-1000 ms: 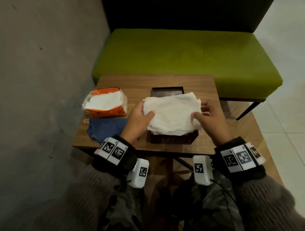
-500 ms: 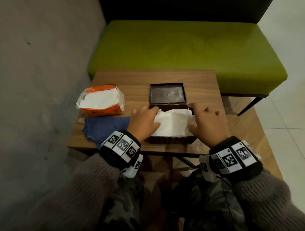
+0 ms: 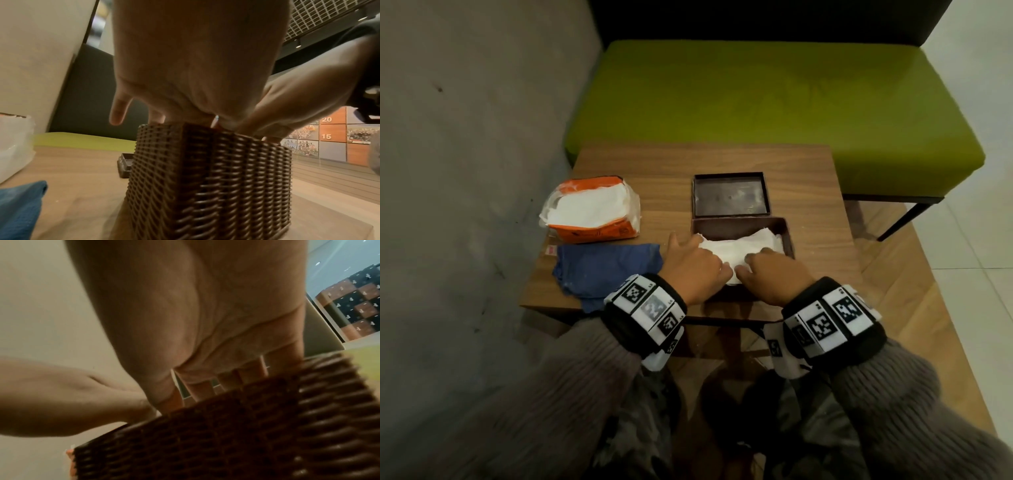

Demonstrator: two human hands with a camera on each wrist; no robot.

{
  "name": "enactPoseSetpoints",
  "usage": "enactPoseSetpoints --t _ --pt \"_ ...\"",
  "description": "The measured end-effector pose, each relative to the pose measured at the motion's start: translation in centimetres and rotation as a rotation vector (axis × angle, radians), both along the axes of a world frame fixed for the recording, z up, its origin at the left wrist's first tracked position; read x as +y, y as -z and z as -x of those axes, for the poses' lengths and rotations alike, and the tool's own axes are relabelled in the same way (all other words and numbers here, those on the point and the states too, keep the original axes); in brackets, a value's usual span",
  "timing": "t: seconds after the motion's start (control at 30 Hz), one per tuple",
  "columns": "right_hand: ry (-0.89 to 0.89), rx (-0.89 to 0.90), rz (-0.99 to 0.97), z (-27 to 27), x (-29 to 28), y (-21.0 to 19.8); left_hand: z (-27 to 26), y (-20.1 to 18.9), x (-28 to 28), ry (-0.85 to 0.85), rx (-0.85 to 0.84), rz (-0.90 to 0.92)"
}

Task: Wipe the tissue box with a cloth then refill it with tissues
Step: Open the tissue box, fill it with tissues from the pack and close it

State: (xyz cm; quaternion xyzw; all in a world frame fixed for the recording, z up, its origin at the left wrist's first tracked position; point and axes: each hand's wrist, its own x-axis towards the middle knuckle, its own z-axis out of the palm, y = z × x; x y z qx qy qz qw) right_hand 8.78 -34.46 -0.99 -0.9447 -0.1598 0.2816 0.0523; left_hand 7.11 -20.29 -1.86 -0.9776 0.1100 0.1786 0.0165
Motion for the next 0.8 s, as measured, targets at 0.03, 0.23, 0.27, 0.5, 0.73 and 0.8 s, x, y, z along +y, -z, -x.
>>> enactPoseSetpoints --t 0.03,0.23,0.27,0.5,0.73,0.8 --pt "-0.043 0.043 0.049 -0.2 0.1 0.2 -0.2 0.3 0.0 0.004 0.06 -0.014" --pt "-0.093 0.056 0.131 0.2 0.4 0.9 -0.1 -0.9 1.1 0.026 0.047 0.156" --pt "-0.04 0.024 0.079 0.4 0.3 0.9 0.0 -1.7 1.9 -0.001 -0.071 0.272" --pt "-0.079 -0.228 -0.257 3.5 1.3 -0.5 -2.9 -3.1 16.0 -0.395 -0.46 0.426" --pt "-0.069 -0.319 -0.368 4.6 1.8 2.2 -4.8 0.0 20.8 -0.344 -0.113 0.23" --pt "-0.049 -0.347 -0.407 4.9 1.8 2.8 -5.0 0.6 20.8 -0.317 -0.09 0.207"
